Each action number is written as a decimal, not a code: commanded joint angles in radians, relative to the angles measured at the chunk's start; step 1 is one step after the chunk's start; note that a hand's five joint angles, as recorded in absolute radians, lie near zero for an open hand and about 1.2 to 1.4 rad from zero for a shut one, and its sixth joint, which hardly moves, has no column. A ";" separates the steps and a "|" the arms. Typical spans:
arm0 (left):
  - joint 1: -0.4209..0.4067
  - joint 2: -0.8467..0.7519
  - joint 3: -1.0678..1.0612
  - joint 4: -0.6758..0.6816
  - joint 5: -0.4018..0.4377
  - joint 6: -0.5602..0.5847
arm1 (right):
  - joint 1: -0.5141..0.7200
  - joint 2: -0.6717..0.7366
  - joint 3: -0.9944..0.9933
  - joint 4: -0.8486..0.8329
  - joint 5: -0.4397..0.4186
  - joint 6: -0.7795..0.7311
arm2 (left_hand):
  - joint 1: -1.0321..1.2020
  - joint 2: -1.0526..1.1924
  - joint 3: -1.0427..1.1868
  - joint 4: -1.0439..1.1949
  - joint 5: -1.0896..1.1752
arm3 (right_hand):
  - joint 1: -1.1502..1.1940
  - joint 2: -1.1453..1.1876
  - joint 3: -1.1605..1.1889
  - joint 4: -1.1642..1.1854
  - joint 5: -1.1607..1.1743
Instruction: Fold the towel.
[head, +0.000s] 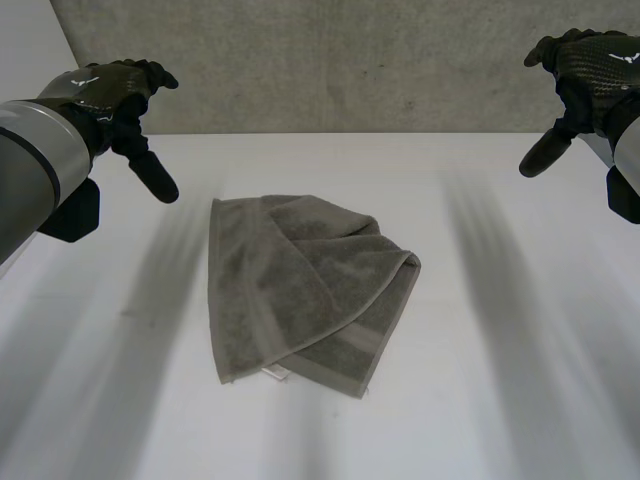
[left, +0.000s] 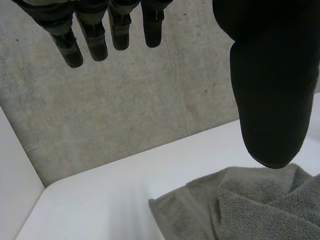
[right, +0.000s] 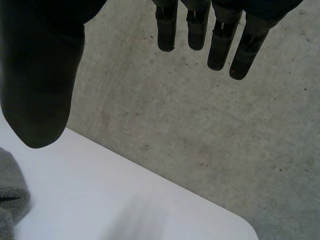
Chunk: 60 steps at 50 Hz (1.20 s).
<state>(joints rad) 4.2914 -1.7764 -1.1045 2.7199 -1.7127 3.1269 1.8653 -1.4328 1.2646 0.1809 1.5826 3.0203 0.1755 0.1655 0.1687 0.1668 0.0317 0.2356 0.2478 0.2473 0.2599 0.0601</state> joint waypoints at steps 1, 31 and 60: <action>-0.001 0.008 -0.009 0.004 0.001 -0.001 | 0.000 0.003 0.006 -0.006 -0.003 -0.003 | -0.001 0.009 0.006 0.008 -0.032 | -0.061 -0.073 -0.073 -0.085 -0.060; -0.156 -0.153 -0.248 -0.008 0.005 0.234 | 0.037 0.195 0.026 0.109 -0.081 -0.347 | 0.269 0.279 0.276 0.278 0.239 | -0.061 -0.073 -0.073 -0.085 -0.060; -0.190 -0.264 -0.586 0.567 -0.038 0.187 | 0.086 0.273 0.078 0.052 -0.082 -0.348 | 0.405 0.415 0.412 0.414 0.374 | -0.061 -0.073 -0.073 -0.085 -0.060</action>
<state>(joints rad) 4.1060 -2.0075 -1.6965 3.2530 -1.7524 3.3118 1.9400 -1.1589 1.3246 0.2536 1.5003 2.6743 0.4719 0.4723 0.4722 0.4722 0.2951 0.2356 0.2481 0.2473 0.2599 0.0601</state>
